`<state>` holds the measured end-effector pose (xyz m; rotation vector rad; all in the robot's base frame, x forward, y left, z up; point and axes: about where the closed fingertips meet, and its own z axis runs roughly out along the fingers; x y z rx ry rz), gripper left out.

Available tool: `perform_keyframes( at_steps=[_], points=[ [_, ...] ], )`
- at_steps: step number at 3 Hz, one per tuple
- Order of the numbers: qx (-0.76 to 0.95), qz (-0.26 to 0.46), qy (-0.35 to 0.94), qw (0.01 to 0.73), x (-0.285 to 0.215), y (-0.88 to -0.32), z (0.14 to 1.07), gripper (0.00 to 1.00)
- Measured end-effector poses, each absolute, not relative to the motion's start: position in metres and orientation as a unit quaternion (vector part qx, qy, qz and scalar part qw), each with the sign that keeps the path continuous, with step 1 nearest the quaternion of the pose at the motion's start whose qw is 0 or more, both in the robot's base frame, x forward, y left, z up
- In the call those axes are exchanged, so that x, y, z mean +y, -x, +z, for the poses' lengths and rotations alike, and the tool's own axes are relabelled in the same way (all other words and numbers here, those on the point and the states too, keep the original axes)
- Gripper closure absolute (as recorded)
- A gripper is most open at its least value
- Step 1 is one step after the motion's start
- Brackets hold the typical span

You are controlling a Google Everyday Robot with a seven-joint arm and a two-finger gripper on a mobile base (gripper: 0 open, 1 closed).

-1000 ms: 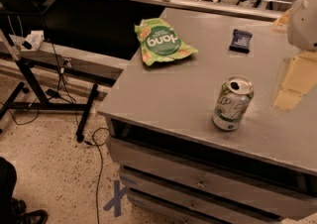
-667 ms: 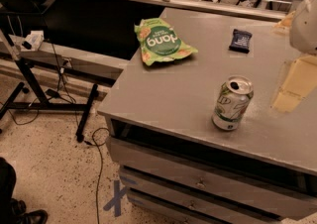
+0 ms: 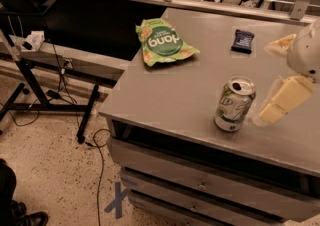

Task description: Move 7up can near green rice chip bag

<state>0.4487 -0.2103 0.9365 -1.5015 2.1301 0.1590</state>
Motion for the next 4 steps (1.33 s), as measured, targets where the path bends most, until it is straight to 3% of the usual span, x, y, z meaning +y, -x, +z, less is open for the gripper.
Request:
perform_keyframes(
  at_steps=[2, 4],
  points=[
    [0.755, 0.185, 0.5, 0.381, -0.187, -0.462, 0.917, 0.0],
    [0.713, 0.257, 0.461, 0.462, -0.181, -0.461, 0.903, 0.0]
  ],
)
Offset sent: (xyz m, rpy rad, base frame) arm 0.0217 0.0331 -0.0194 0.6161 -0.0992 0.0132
